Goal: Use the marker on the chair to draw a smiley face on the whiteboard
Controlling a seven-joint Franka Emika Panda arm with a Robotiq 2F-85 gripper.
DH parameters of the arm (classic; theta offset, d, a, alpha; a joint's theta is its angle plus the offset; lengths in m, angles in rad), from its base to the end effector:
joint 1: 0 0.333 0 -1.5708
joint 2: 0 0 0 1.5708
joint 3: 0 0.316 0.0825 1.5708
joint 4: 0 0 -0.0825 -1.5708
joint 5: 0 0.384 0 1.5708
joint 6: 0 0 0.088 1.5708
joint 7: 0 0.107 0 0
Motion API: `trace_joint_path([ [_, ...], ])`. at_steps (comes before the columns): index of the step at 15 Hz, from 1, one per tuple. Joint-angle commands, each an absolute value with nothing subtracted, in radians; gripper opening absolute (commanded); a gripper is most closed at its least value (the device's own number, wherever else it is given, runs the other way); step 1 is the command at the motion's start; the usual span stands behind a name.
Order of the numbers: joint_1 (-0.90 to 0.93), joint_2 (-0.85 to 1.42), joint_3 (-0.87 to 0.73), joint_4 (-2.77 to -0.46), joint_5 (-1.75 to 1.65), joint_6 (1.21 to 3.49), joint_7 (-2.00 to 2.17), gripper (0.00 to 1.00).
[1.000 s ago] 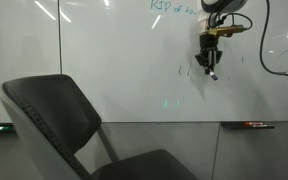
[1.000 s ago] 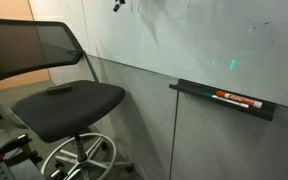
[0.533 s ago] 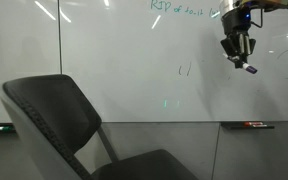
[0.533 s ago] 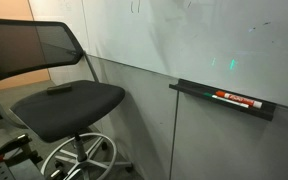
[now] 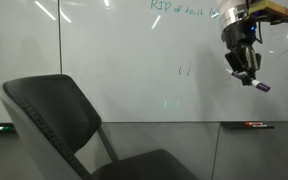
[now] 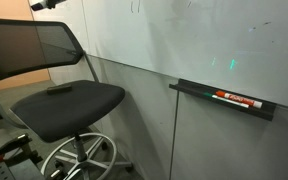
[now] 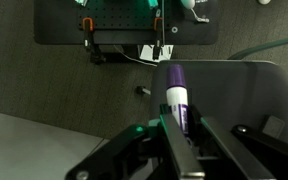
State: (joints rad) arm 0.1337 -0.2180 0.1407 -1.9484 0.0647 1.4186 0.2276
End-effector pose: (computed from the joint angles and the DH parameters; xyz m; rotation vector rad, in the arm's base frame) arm 0.4354 0.1358 0.5499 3.0598 0.0588 -0.4824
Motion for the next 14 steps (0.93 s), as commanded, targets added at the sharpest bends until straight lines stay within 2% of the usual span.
trace_joint_path([
  [1, 0.14, -0.195, 0.163, -1.992, 0.065, 1.546, 0.192, 0.06],
  [7, 0.148, -0.091, 0.185, -1.979, 0.002, 1.742, 0.161, 0.06],
  [14, 0.166, 0.026, 0.189, -1.931, -0.023, 1.86, 0.146, 0.06],
])
